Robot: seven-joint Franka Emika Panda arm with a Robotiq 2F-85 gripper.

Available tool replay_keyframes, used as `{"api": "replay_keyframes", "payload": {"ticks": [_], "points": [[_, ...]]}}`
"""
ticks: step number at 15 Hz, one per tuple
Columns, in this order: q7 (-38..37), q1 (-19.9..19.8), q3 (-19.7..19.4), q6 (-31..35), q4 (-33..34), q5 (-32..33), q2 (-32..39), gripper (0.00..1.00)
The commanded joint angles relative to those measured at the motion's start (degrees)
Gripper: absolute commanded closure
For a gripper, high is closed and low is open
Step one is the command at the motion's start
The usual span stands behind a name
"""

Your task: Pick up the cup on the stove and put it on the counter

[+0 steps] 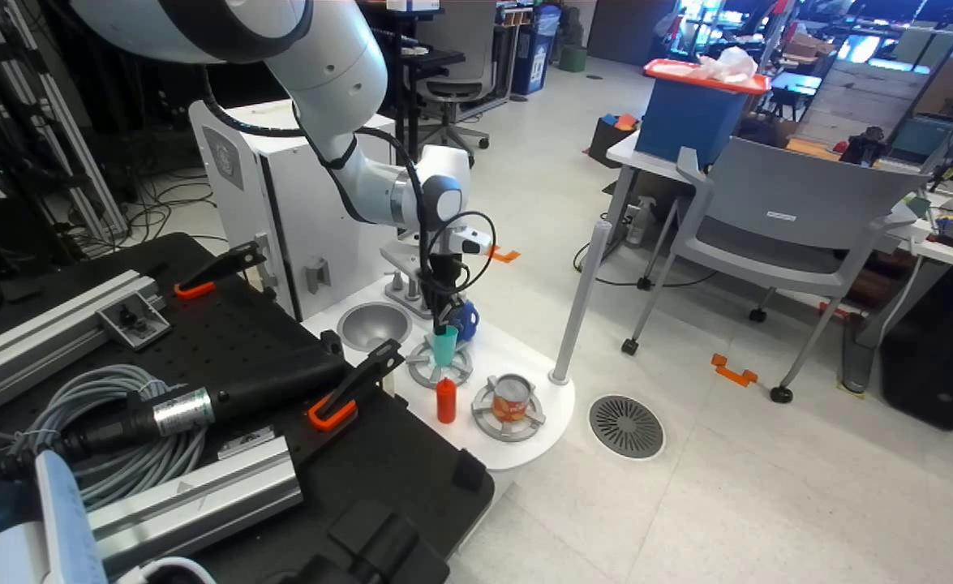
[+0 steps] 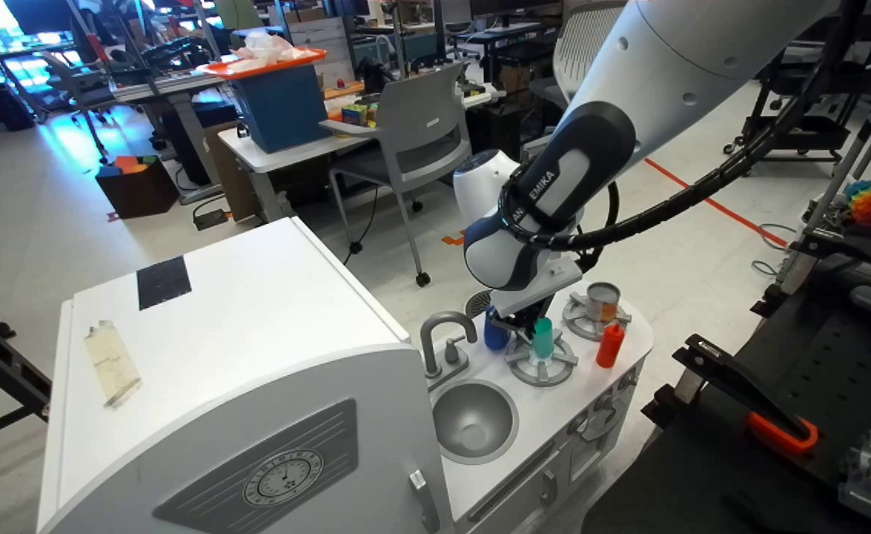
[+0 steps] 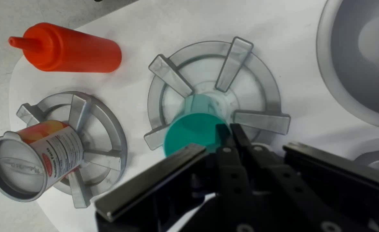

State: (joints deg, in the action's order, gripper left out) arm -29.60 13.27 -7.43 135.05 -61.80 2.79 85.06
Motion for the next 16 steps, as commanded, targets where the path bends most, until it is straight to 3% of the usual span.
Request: {"api": "replay_keyframes", "payload": {"ticks": [1,2,10,16], "points": [[-1.89,0.72,-0.35,-3.06,3.1,-0.68,-0.05,0.99],[-1.5,0.36,0.65,-4.35,4.67,-0.96,0.13,0.99],[1.1,1.16,5.68,-5.41,-4.51,-0.72,-6.54,0.99],[2.58,2.28,7.99,-3.96,-7.62,0.33,-4.95,0.99]]}}
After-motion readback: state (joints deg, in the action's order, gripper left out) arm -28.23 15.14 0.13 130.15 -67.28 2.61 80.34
